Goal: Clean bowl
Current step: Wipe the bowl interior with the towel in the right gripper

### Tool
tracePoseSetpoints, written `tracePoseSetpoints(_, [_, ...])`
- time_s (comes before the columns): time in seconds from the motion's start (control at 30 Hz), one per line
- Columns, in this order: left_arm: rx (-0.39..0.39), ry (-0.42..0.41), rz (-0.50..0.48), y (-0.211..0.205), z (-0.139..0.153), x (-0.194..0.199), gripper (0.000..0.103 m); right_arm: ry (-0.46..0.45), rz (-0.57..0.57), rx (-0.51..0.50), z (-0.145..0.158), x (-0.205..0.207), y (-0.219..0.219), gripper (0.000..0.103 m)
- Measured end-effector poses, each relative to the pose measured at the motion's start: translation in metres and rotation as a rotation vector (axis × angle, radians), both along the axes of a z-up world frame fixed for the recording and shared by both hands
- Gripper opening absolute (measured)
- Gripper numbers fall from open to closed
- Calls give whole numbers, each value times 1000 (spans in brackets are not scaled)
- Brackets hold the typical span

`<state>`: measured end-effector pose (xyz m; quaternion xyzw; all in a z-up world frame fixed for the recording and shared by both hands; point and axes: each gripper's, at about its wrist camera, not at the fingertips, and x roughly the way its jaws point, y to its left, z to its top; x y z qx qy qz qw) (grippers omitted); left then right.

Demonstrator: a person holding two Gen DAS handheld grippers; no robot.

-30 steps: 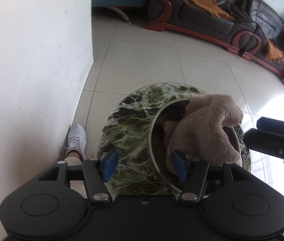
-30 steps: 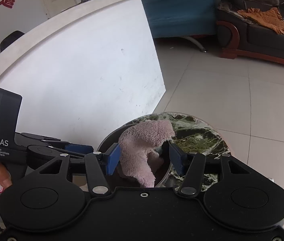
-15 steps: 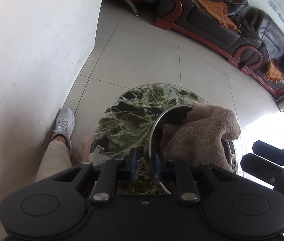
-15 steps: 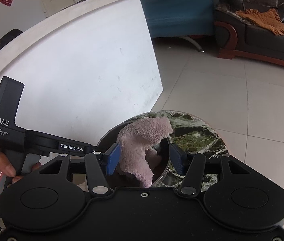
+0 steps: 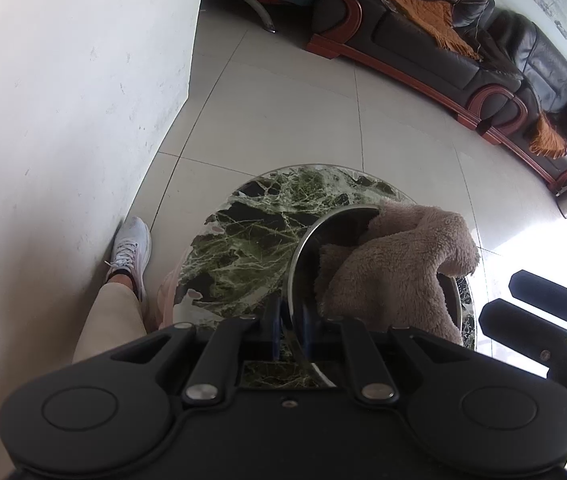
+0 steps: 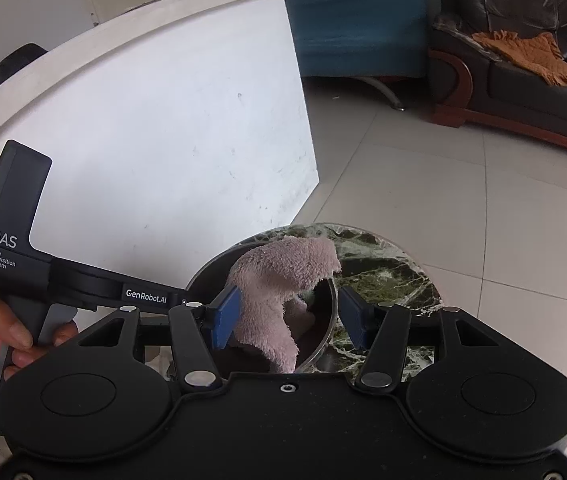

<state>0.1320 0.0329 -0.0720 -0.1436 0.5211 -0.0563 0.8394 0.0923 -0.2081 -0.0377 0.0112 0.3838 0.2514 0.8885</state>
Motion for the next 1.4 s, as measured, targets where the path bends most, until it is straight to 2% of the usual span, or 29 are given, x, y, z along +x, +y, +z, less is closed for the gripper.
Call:
tracePoseSetpoints(0.3, [-5, 8, 6, -2, -4, 0, 11, -26, 8, -43, 0, 0, 6, 53])
tracePoseSetpoints(0.33, [-3, 8, 5, -2, -4, 0, 12, -42, 8, -52, 2, -1, 7, 53])
tracePoseSetpoints(0.4, [2, 8, 2, -3, -4, 0, 12, -139, 9, -59, 10, -8, 7, 55])
tracePoseSetpoints(0.43, [3, 9, 3, -3, -4, 0, 12, -193, 3, -56, 13, -11, 7, 63])
tracePoseSetpoints(0.47, [3, 10, 2, -3, -4, 1, 12, -245, -4, -57, 16, -14, 7, 79])
tracePoseSetpoints(0.53, [2, 10, 2, -3, -4, 1, 12, -320, -22, -67, 18, -19, 8, 96])
tracePoseSetpoints(0.63, [3, 10, -1, -3, -4, 1, 12, -384, -29, -70, 20, -21, 8, 103])
tracePoseSetpoints(0.83, [5, 8, -10, -3, -4, 0, 12, -406, -70, -84, 24, -15, 6, 103])
tracePoseSetpoints(0.97, [7, 11, -25, -3, -4, 0, 13, -424, -37, -32, 28, -13, -6, 102])
tracePoseSetpoints(1.07, [10, 11, -32, -4, -3, -1, 14, -382, 19, -82, 27, -5, -4, 86])
tracePoseSetpoints(1.2, [13, 10, -39, -5, -3, 0, 14, -317, 101, -129, 23, 9, 3, 76])
tracePoseSetpoints(1.27, [14, 10, -41, -5, -3, 0, 14, -283, 157, -148, 19, 14, 10, 61])
tracePoseSetpoints(1.33, [15, 10, -43, -5, -3, 0, 14, -251, 217, -172, 14, 19, 18, 55])
tracePoseSetpoints(1.4, [16, 9, -47, -5, -3, 0, 14, -237, 278, -207, 6, 23, 28, 54])
